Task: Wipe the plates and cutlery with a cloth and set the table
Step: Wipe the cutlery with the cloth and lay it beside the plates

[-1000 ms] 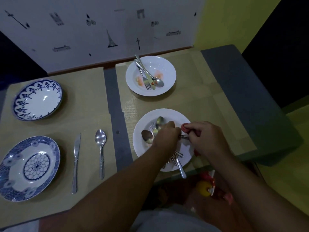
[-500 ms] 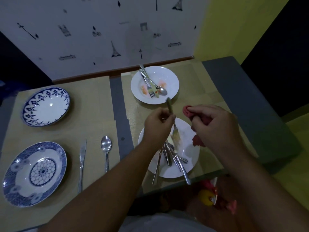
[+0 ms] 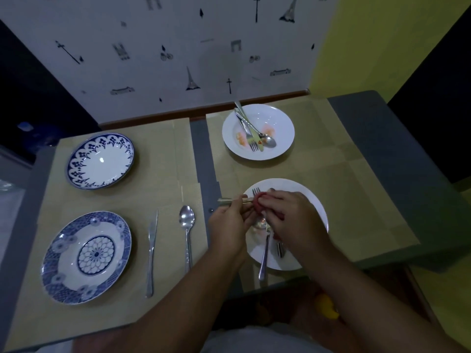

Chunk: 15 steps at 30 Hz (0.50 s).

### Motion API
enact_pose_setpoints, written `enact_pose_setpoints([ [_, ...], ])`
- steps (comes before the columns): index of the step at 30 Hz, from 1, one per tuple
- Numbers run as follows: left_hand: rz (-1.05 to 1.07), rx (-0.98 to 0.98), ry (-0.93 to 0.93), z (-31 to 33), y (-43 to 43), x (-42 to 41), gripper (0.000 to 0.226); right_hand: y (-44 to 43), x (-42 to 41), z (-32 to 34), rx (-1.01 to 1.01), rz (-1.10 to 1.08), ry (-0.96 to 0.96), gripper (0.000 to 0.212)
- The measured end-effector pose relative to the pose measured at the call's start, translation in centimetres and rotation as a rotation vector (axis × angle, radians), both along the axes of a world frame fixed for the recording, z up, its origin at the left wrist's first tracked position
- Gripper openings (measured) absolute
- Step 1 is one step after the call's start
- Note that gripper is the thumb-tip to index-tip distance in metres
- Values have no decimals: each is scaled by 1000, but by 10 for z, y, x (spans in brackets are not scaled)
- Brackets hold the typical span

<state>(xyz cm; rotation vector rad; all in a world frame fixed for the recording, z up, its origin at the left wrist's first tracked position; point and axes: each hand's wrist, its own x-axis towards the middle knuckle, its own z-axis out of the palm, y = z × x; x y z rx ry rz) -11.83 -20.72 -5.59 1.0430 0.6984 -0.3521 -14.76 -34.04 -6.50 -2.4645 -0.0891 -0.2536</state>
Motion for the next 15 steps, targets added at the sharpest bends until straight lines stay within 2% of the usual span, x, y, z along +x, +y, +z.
enact_pose_setpoints([
  [5,36,-55,15,3,17,-13,18,-16,7,-16,2,-142,70,28],
  [11,18,-142,26,6,40,-13,17,2,8,-13,-88,6,58,33],
  [15,-86,-153,17,6,58,-16,20,-7,21,-13,-169,-37,68,37],
])
